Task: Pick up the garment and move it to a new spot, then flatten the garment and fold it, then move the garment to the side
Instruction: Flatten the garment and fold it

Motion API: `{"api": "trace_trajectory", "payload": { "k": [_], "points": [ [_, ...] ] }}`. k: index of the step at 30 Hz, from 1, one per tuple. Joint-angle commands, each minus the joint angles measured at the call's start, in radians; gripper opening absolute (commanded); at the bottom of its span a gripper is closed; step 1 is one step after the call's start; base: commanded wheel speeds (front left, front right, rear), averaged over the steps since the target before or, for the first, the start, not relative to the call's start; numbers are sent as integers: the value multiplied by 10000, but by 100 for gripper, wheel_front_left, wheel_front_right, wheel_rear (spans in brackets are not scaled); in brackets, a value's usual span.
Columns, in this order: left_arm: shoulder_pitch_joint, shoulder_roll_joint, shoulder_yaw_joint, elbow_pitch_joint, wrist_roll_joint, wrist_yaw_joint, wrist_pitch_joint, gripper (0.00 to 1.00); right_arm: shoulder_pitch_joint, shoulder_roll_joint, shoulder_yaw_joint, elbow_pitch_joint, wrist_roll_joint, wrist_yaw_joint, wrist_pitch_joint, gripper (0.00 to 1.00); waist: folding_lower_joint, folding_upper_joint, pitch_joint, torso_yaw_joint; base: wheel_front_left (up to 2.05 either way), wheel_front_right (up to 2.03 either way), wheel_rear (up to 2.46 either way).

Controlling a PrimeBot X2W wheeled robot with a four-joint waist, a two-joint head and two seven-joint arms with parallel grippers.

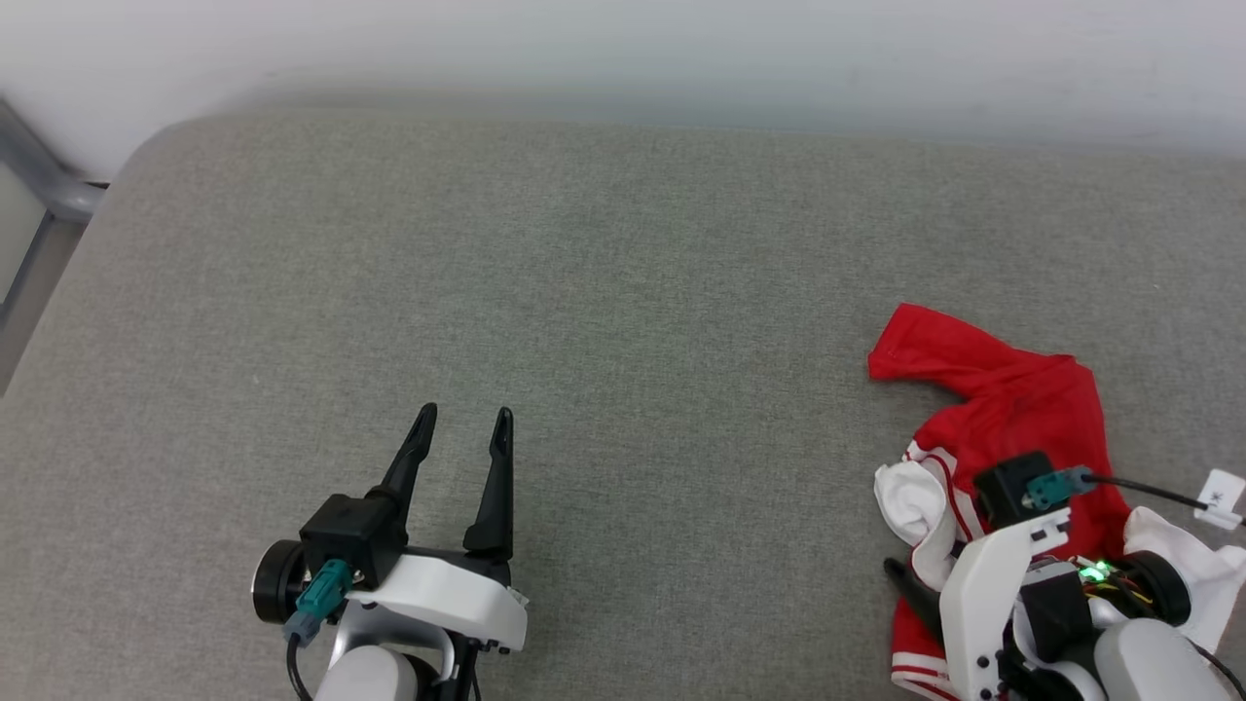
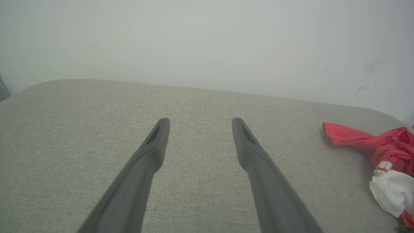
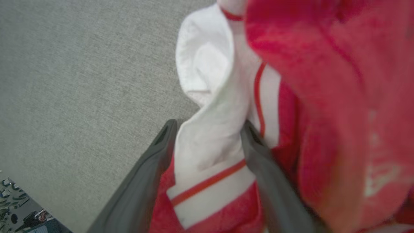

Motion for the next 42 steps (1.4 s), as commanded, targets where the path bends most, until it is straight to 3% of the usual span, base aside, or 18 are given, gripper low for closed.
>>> {"api": "trace_trajectory", "payload": {
  "k": [1, 2, 4, 10, 17, 24, 25, 26, 27, 37, 42],
  "points": [
    [-108, -20, -17, 21, -54, 21, -65, 100, -109, 85, 118, 440, 170, -3, 115, 100, 0, 0, 89, 114, 0, 0, 0],
    [-138, -29, -11, 22, -60, 29, -64, 100, -152, 76, 223, 656, 230, -3, 197, 78, 0, 0, 106, 140, 0, 0, 0],
    [-180, -50, -8, 7, -56, 32, -58, 100, -211, 138, 358, 859, 456, -2, 119, 0, 0, 0, 140, 184, 0, 0, 0],
    [-205, -70, 100, -19, 4, 31, -59, 100, -1013, 328, 768, 375, 448, 9, -1012, 0, 0, 0, 164, 99, 0, 0, 0],
    [-290, -96, 67, 54, 42, -69, -60, 100, -1853, 956, 1913, 318, 603, 7, -1821, 0, 0, 0, 104, 77, 0, 0, 0],
    [-312, -134, -68, 120, -1, -120, -50, 100, -2182, 1377, 3581, 1565, 1011, -3, -1958, 0, 0, 0, 106, 341, 0, 0, 0],
    [-299, -138, -59, 121, -16, -106, -51, 100, -2143, 1408, 3690, 1777, 1059, -3, -1998, 14, 0, 0, 114, 375, 0, 0, 0],
    [-279, -144, -54, 121, -25, -93, -51, 100, -2137, 1441, 3756, 1941, 1063, -3, -2101, 73, 0, 0, 126, 402, 0, 0, 0],
    [-264, -148, -56, 116, -27, -95, -51, 100, -2146, 1465, 3795, 2092, 1063, -3, -2252, 100, 0, 0, 139, 422, 0, 0, 0],
    [-13, -150, 145, 135, 73, -32, -52, 100, -1768, 1348, 3464, 1304, 1011, -3, -5212, 100, 0, 0, -77, 248, 0, 0, 0],
    [83, -69, 214, 141, 165, -20, -50, 100, -1307, 1304, 2498, 401, 380, -3, -6725, 100, 0, 0, -340, 19, 0, 0, 0]
  ]
}}
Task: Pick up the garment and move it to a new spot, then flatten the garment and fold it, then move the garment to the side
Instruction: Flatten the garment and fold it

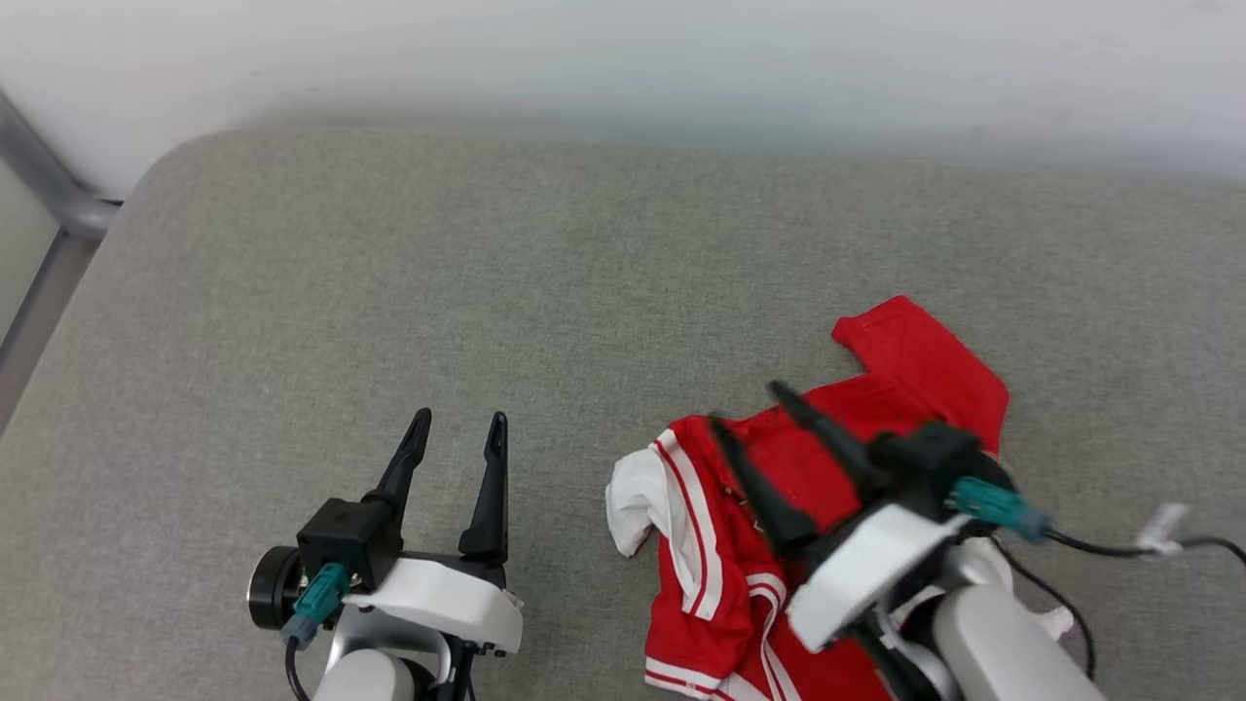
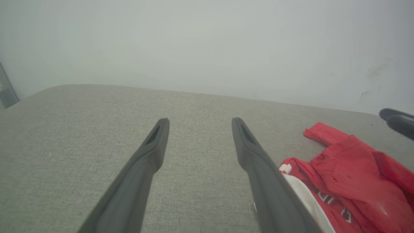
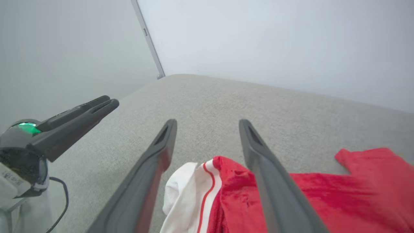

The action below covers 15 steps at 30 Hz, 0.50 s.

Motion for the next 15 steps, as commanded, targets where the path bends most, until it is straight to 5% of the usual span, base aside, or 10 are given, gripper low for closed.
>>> {"api": "trace_trajectory", "payload": {
  "k": [1, 15],
  "points": [
    [99, 68, 34, 13, 74, 26, -25, 100, 237, -2, -257, -203, -171, -3, -254, 100, 0, 0, -121, -106, 0, 0, 0],
    [380, 323, -53, -68, 157, 89, 99, 100, 2258, 329, -4464, -2352, -1402, -3, -566, 100, 0, 0, -656, -660, 0, 0, 0]
  ]
}}
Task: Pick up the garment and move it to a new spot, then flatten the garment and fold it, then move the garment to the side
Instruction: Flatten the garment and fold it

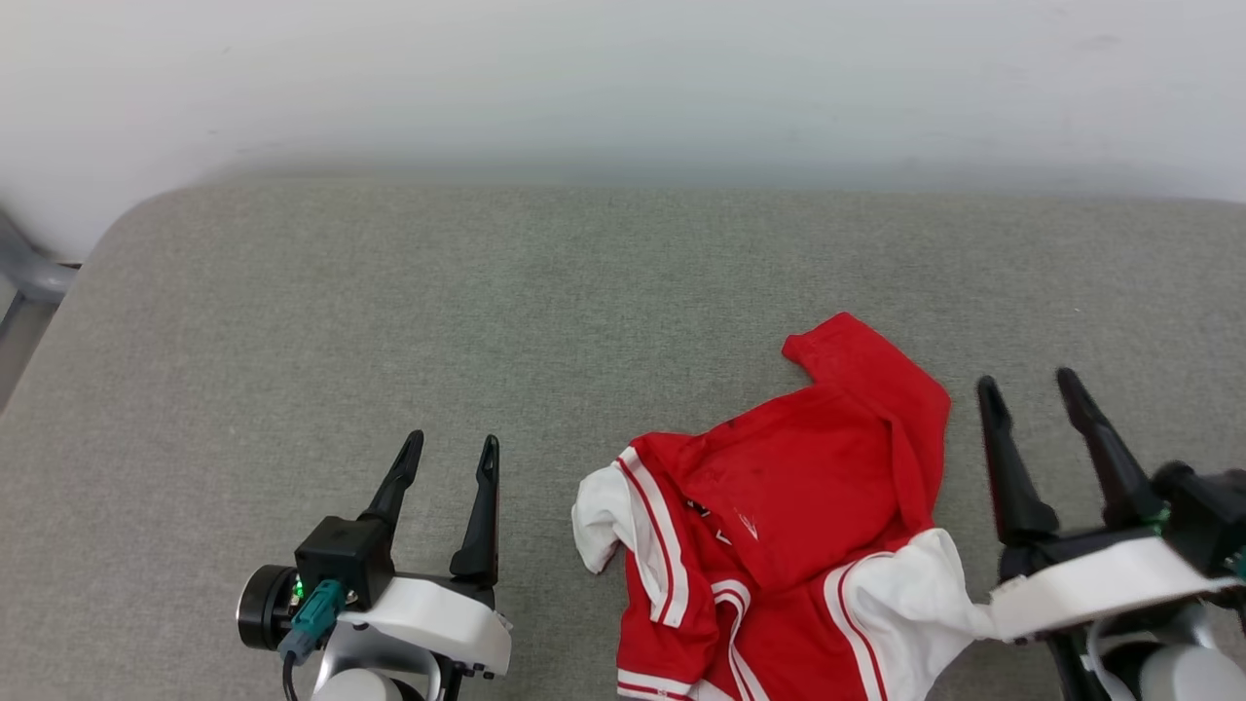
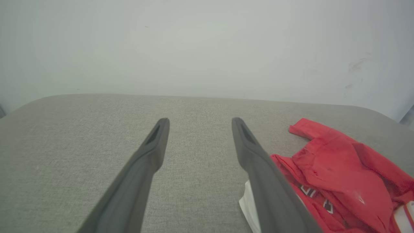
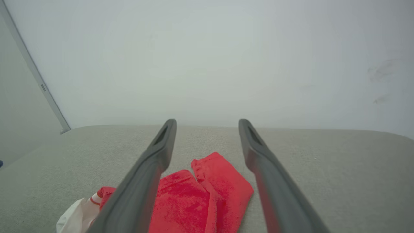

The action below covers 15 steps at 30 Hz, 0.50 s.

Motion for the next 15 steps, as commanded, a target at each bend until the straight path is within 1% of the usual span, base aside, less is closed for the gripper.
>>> {"api": "trace_trajectory", "payload": {
  "k": [1, 4, 7, 11, 15],
  "points": [
    [84, 69, -3, -50, 57, 40, 40, 100, 267, 88, -221, -148, -111, -3, 61, 100, 1, -1, -68, -88, 0, 0, 0],
    [115, 141, -73, -99, 31, -24, 173, 100, 684, 190, -578, -448, -197, -3, 234, 100, 1, -1, -108, -223, 0, 0, 0],
    [121, 192, -355, -127, -110, -314, 768, 100, 1001, 260, -703, -700, -290, -3, 405, 100, 1, -1, -107, -329, 0, 0, 0],
    [-35, 244, -947, -124, -432, -687, 2577, 100, 1289, 324, -706, -964, -312, -3, 596, 100, 1, -1, -65, -390, 0, 0, 0],
    [-206, 323, -1548, -228, -1034, -938, 4551, 100, 1366, 341, -619, -1068, -294, -3, 734, 100, 1, -1, 47, -478, 0, 0, 0]
  ]
}}
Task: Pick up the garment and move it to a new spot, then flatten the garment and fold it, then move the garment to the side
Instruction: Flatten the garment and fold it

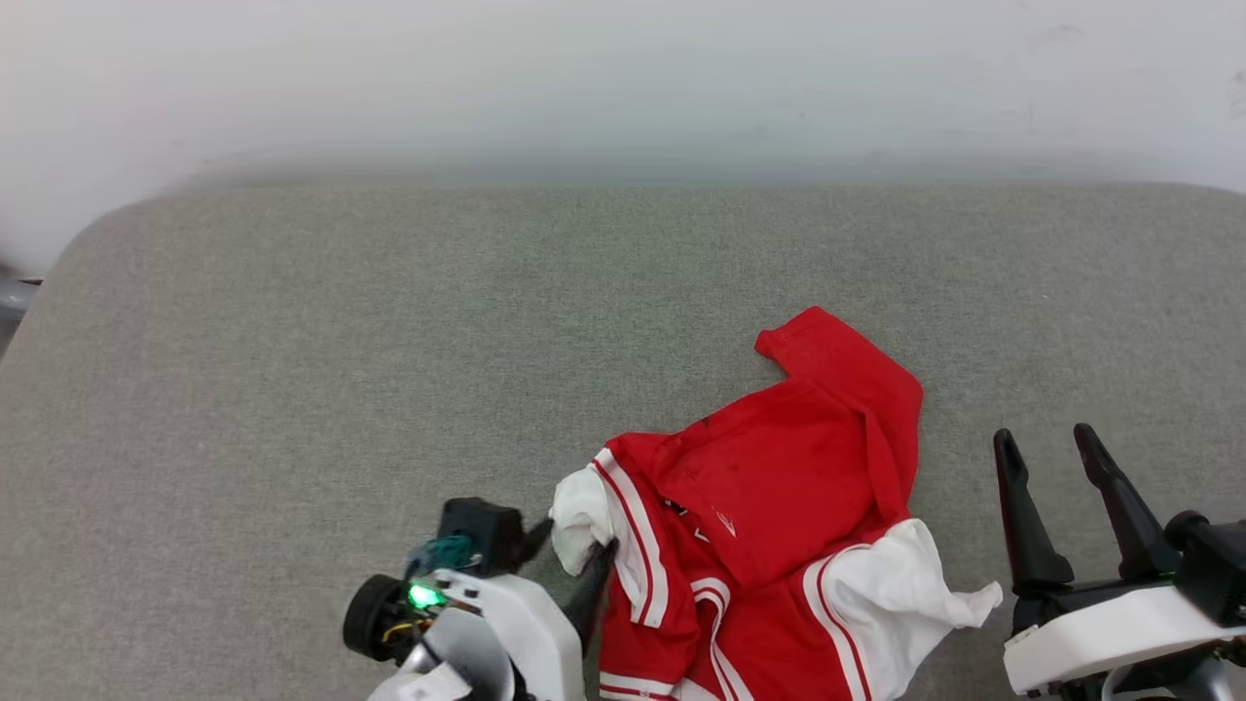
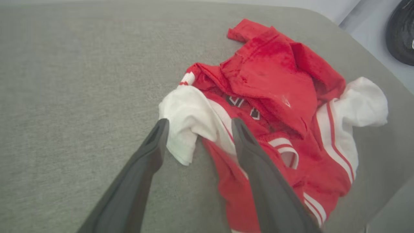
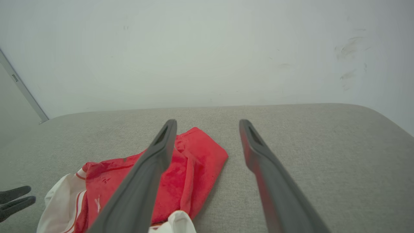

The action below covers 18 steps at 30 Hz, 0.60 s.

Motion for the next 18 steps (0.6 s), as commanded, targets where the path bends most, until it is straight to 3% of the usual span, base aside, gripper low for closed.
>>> {"api": "trace_trajectory", "payload": {
  "k": [1, 7, 12, 14, 15, 18],
  "points": [
    [-127, 100, -195, -23, -240, -68, 657, 100, 79, 41, 53, -56, 12, -3, 28, 100, 1, -1, 68, -65, 0, 0, 0],
    [-506, 416, -840, -118, -898, -180, 2699, 100, -117, 44, 154, -84, 217, -3, -43, 100, 1, -1, 357, -309, 0, 0, 0],
    [-934, 638, -1124, 17, -1002, -204, 3452, 100, -271, 45, 173, -16, 366, -3, -82, 100, 1, -1, 639, -468, 0, 0, 0],
    [-1125, 668, -1168, 34, -1002, -210, 3528, 22, -320, 46, 192, 36, 407, -3, -95, 100, 1, -1, 719, -499, 0, 0, 0],
    [-1223, 702, -1183, 44, -954, -211, 3519, 0, -350, 46, 188, 56, 433, -3, -106, 100, 1, -1, 753, -500, 0, 0, 0],
    [-1401, 822, -1063, -85, -801, -92, 3304, 0, -388, 46, 165, 122, 534, -3, -117, 100, 1, -1, 798, -455, 0, 0, 0]
  ]
}}
